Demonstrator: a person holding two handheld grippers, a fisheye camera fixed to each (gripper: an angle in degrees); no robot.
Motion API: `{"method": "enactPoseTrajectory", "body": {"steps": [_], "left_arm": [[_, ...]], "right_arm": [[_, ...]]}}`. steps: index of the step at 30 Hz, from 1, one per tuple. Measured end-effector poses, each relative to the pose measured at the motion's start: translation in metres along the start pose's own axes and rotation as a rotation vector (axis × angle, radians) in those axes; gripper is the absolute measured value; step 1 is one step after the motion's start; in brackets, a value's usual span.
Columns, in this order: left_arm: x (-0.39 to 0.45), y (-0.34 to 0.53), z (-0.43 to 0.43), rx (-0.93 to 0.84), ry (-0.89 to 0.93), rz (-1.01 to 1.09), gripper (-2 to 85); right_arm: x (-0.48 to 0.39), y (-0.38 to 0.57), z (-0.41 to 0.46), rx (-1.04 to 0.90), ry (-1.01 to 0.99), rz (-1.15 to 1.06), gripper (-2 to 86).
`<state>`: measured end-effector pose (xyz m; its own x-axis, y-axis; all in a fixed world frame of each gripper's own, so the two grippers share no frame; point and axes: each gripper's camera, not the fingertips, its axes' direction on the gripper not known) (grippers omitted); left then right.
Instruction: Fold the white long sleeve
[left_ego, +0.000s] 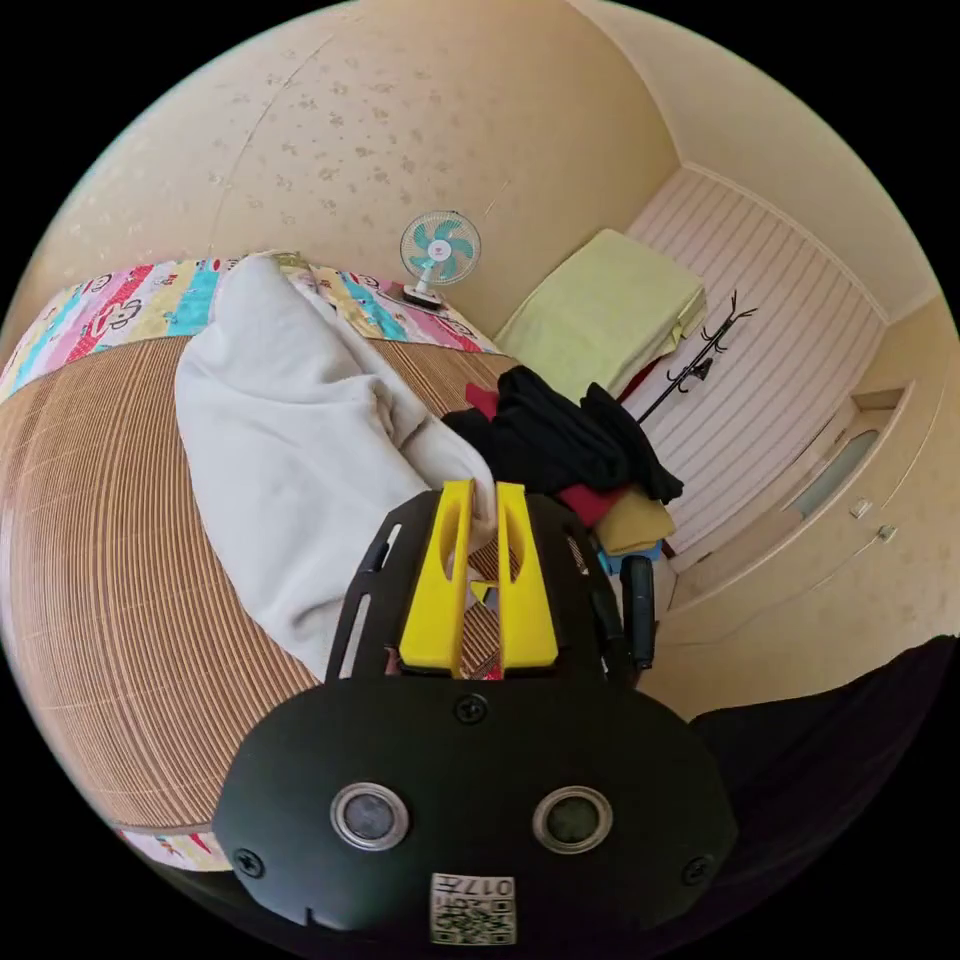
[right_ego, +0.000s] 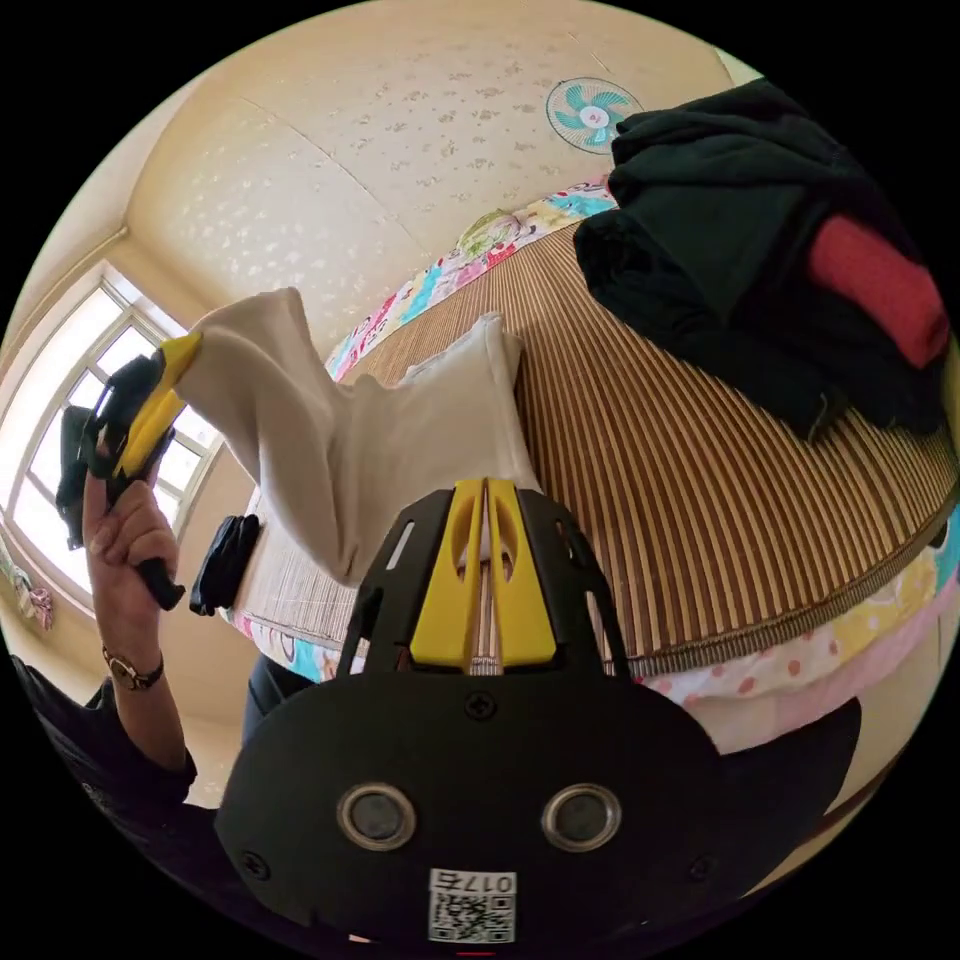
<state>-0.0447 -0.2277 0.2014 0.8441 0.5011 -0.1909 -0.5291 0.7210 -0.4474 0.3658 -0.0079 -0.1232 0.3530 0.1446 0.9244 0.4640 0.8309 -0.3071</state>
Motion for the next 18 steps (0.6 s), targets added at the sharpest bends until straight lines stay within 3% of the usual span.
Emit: {"method": "enactPoseTrajectory", "body": {"steps": [4, 6, 8, 10, 12, 14, 18], "left_arm": [[0.027, 0.055, -0.001, 0.050, 0.032, 0.082, 5.9], [0.017, 0.077, -0.019, 0.117, -0.046, 0.021, 7.5], [-0.015, 0.093, -0.029, 0.112, -0.262, -0.159, 12.6], [-0.053, 0.099, -0.017, 0.020, -0.303, -0.308, 15.0], [-0.096, 0.107, 0.015, -0.135, -0.207, -0.449, 14.8], [-0.138, 0.131, 0.065, -0.306, 0.059, -0.640, 11.4], [-0.124, 0.153, 0.061, -0.273, 0.267, -0.600, 7.5]], "right_arm": [[0.034, 0.030, -0.042, -0.040, -0.052, 0.076, 6.4], [0.058, 0.045, -0.063, -0.086, -0.085, 0.105, 8.1], [0.076, 0.050, -0.074, -0.099, -0.154, 0.138, 9.6], [0.090, 0.051, -0.082, -0.091, -0.246, 0.165, 10.9], [0.102, 0.046, -0.084, -0.086, -0.337, 0.187, 12.5], [0.106, 0.040, -0.083, -0.087, -0.397, 0.206, 14.2], [0.127, 0.035, -0.078, -0.074, -0.613, 0.350, 20.6]]}}
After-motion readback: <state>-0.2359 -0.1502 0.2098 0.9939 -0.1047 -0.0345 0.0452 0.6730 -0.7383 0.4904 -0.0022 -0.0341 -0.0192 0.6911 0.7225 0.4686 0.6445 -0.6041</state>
